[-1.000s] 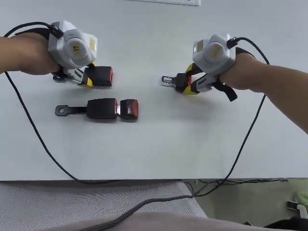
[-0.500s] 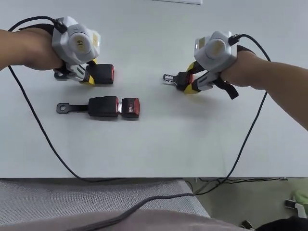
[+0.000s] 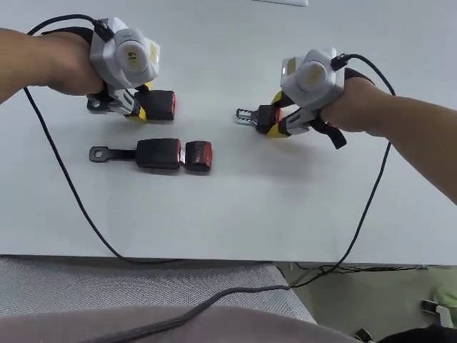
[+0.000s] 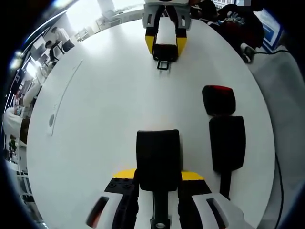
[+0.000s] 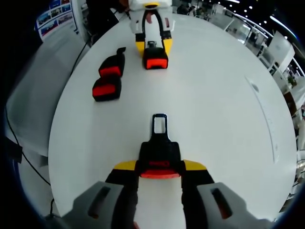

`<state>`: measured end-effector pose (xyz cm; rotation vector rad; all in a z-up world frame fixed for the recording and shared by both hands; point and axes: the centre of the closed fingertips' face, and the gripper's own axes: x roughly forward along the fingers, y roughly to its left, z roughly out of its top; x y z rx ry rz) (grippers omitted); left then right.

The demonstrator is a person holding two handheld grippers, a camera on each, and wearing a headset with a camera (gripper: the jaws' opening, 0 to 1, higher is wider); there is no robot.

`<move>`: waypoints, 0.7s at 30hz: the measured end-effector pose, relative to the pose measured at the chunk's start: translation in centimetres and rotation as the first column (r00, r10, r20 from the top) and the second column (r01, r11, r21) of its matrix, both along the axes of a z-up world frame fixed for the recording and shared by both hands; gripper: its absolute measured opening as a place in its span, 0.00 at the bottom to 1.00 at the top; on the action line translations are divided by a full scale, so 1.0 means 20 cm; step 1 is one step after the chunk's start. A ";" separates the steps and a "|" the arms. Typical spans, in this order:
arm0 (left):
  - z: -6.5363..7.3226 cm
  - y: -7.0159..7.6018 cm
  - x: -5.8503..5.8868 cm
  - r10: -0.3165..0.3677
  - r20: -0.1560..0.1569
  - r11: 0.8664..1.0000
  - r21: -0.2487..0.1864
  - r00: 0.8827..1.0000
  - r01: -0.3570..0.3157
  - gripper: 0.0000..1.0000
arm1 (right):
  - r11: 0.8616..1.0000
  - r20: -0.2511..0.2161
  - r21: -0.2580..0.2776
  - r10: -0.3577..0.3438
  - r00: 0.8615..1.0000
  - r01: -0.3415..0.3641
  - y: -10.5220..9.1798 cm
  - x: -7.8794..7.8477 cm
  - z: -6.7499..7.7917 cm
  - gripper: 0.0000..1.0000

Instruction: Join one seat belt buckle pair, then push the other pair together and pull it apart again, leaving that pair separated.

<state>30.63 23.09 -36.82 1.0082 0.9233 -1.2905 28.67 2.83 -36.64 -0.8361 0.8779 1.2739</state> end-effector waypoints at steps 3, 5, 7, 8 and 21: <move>0.00 0.00 0.00 -0.001 0.001 1.000 0.000 1.000 0.001 0.31 | 1.000 0.002 0.018 -0.002 1.000 0.002 0.06 -0.01 0.00 0.34; 0.00 0.00 0.00 0.001 0.002 1.000 -0.001 1.000 -0.001 0.31 | 0.999 0.003 0.036 0.002 1.000 -0.002 0.11 -0.02 0.01 0.34; 0.00 0.00 0.00 0.001 0.003 1.000 -0.001 1.000 -0.001 0.31 | 0.999 0.001 0.054 -0.002 1.000 0.002 0.16 -0.03 0.01 0.34; 0.00 0.00 0.00 0.001 0.003 1.000 0.000 1.000 -0.001 0.31 | 0.998 0.001 0.062 -0.001 1.000 0.001 0.17 -0.02 0.00 0.34; 0.00 0.01 0.00 -0.001 0.008 1.000 -0.014 1.000 0.001 0.31 | 0.994 0.021 0.108 0.017 1.000 -0.019 0.48 -0.02 0.02 0.34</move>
